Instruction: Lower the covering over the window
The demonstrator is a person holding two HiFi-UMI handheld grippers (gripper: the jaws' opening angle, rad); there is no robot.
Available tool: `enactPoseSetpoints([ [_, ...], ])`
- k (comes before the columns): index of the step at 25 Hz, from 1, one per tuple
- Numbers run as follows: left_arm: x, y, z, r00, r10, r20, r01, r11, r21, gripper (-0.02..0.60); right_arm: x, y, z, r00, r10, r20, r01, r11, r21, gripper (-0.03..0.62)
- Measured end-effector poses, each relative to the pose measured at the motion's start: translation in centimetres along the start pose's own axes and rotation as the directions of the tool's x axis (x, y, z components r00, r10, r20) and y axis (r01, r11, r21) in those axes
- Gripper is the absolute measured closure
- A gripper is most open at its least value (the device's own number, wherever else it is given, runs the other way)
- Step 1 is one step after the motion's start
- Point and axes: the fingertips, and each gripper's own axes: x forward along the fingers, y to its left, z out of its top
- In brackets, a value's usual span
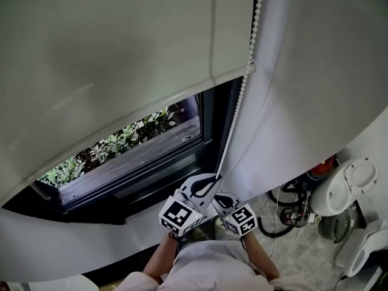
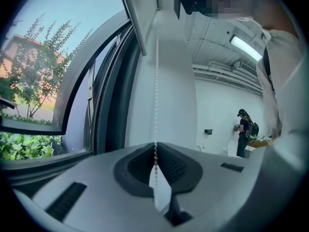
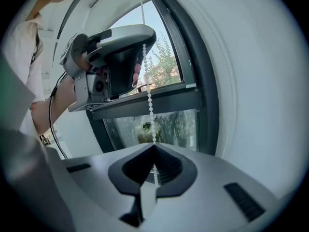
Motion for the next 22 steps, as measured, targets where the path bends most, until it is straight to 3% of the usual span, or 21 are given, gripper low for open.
enactPoseSetpoints([
  [9, -0.3, 0.3, -2.8, 0.999, 0.017, -0.029, -0.019, 0.999, -0.040, 0.560, -0.4, 0.6, 0.1, 1.000, -0.022, -0.017, 0.021, 0.999, -0.040, 0.589],
  [18, -0.7, 0.8, -3.3, 0.999, 0.043, -0.019, -0.044, 0.998, -0.038, 0.560, -4.8, 1.3, 5.8, 0.998, -0.012, 0.059, 0.020, 0.992, -0.124, 0.499],
  [22, -0.7, 1.3, -3.2, 0.998, 0.054, -0.018, -0.055, 0.998, -0.032, 0.560, -6.9, 2.0, 9.8, 0.990, 0.012, 0.142, 0.006, 0.992, -0.129, 0.476],
])
